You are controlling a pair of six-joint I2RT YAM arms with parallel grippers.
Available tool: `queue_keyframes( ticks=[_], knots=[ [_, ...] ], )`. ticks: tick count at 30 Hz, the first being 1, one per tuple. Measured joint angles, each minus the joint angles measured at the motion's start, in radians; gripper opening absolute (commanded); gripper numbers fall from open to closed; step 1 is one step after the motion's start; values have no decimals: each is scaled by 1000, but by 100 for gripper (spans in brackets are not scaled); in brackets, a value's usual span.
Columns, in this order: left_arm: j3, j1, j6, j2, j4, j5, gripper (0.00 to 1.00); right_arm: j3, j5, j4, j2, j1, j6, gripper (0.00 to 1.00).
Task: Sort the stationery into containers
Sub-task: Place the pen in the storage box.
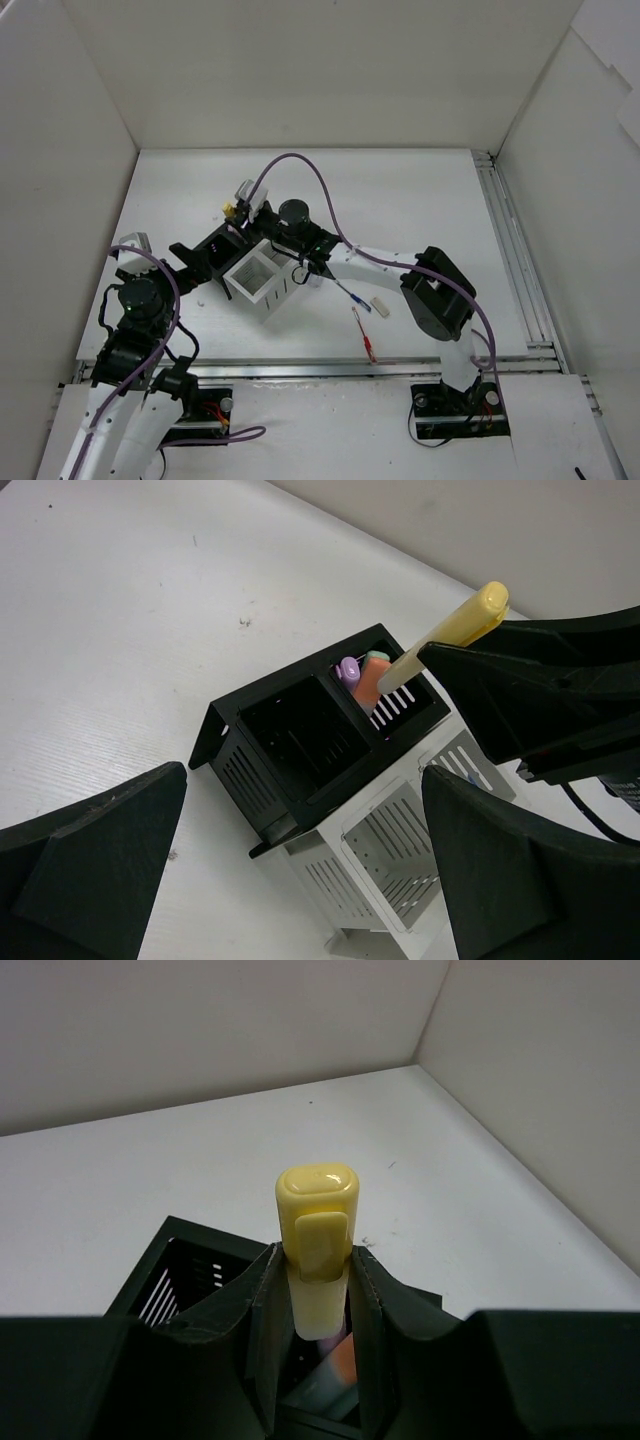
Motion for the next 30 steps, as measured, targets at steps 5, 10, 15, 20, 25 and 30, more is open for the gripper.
queue_keyframes(
  ticks=[5,10,15,20,25,30],
  knots=[
    [0,0,0,0,-1,-3,100,0,43,23,30,-5,12,0],
    [0,0,-3,0,-11,-9,100,-25,71,23,48,-5,50,0],
    [0,0,-5,0,-14,-11,100,-69,77,26,48,-3,86,11],
    [0,0,-5,5,-15,-11,100,-90,98,26,48,-3,115,52],
    [0,0,-6,32,-23,-8,100,-92,131,27,47,-3,112,68],
    [2,0,-5,56,-32,10,100,-97,152,26,18,-3,90,80]
  ],
)
